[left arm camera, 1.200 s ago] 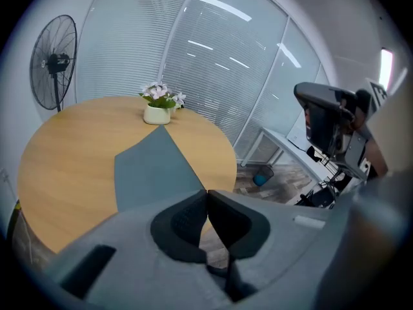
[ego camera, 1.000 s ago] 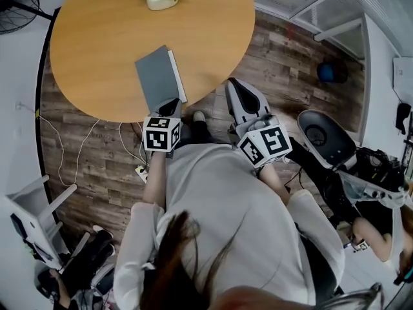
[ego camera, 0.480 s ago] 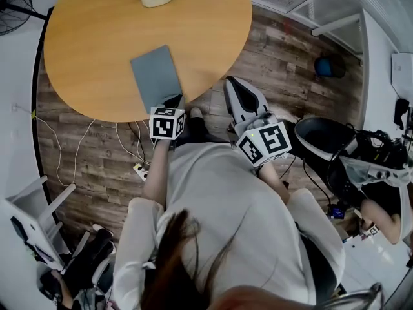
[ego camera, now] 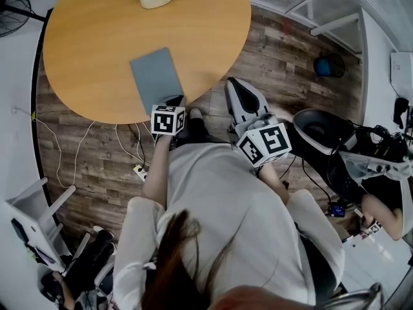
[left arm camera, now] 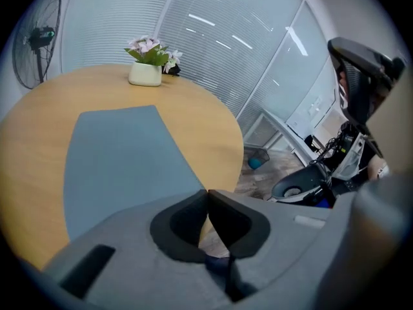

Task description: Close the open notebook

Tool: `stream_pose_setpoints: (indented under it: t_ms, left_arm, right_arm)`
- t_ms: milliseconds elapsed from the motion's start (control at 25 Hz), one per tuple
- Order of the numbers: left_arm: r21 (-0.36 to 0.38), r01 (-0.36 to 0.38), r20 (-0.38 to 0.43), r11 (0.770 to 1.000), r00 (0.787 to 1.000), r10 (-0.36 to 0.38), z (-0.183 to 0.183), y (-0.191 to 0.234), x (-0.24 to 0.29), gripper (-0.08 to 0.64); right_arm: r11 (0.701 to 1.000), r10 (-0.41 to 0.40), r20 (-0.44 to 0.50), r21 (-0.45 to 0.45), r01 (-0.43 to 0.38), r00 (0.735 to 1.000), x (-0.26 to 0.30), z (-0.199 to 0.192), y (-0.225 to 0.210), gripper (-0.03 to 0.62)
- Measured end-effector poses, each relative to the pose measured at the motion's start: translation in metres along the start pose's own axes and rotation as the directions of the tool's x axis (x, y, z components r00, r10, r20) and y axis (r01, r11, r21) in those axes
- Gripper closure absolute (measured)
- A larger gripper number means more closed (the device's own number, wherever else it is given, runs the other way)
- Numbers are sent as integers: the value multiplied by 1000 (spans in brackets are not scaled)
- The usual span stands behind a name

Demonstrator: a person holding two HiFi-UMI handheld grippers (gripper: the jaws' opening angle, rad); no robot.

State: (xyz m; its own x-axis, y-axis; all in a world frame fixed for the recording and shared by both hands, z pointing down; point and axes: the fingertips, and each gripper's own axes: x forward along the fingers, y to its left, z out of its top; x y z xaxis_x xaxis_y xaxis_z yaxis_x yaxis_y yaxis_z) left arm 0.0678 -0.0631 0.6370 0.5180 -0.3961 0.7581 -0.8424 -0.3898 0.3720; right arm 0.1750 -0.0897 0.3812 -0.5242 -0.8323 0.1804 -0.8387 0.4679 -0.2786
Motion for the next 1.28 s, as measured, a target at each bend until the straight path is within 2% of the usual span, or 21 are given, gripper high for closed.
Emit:
stream_pose_setpoints:
  t_ms: [200,520,600,760,1080,1280]
  left_arm:
    - [7,-10,-4,1000,1000,10,8,6,4,537]
    - [14,-9,18,1000,1000,9,-3,-2,-11,533]
    - [10,18,21,1000,1000,-18,-1,-9,-10,495]
    - [1,78,30,997,997,-78,4,-26,-7,362]
    - [17,65,35,998,997,-66,17,-29,2,356]
    - [4,46,56,999,997,-47,21,-19,6,385]
  right_arm:
    - [1000,-13,-6,11,13,1000,13,1,-5,589]
    - [1000,-1,1,-2,1,1000,-3,3,11,589]
    - [1000,-1,2,0,1,1000,-3,4,8,589]
    - [1000,-14,9,15,13,1000,-5,7,-1,589]
    - [1000,3,0,10,-3,1000,2,15,-11,589]
    - [1000,5,-3,11,-5,1000,9,11,-16,589]
